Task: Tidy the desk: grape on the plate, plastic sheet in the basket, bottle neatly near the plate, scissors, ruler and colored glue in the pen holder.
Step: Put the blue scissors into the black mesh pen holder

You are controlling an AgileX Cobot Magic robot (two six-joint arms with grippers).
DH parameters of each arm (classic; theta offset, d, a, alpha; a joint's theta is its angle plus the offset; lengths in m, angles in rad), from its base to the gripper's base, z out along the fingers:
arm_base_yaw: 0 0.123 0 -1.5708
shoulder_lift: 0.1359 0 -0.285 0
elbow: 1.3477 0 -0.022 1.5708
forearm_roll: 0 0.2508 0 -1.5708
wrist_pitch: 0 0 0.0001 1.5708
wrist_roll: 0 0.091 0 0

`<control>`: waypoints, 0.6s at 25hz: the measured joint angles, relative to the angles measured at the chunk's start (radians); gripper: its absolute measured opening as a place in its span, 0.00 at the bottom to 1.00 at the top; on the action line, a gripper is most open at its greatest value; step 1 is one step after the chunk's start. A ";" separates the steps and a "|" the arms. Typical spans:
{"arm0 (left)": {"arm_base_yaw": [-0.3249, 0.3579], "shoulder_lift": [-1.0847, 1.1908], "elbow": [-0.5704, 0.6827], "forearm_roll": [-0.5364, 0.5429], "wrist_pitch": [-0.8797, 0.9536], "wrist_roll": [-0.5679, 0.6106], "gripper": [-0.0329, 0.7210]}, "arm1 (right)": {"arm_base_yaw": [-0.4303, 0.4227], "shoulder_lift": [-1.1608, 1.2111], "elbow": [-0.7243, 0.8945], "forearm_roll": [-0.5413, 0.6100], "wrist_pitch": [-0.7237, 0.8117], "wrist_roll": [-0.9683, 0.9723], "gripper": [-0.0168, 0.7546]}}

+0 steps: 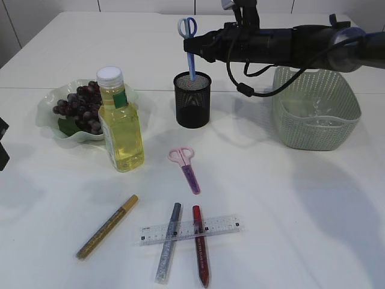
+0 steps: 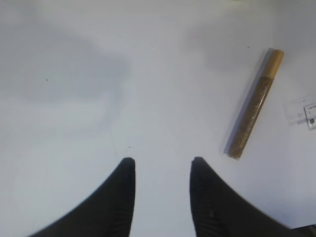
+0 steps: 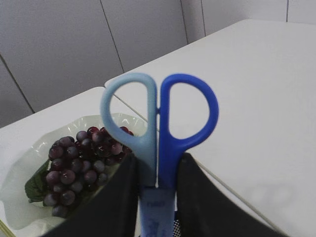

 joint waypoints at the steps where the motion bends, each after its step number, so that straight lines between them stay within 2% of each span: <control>1: 0.000 0.000 0.000 0.000 0.000 0.000 0.40 | 0.000 0.004 0.000 0.014 -0.002 -0.039 0.26; 7: 0.000 0.000 0.000 0.000 0.000 0.000 0.40 | 0.000 0.013 0.000 0.035 -0.006 -0.127 0.31; 12: 0.000 0.000 0.000 0.000 0.000 0.000 0.40 | 0.000 0.032 0.000 0.043 -0.008 -0.130 0.43; 15: 0.000 0.000 0.000 0.000 0.000 0.000 0.40 | 0.000 0.036 0.000 0.043 -0.002 -0.130 0.45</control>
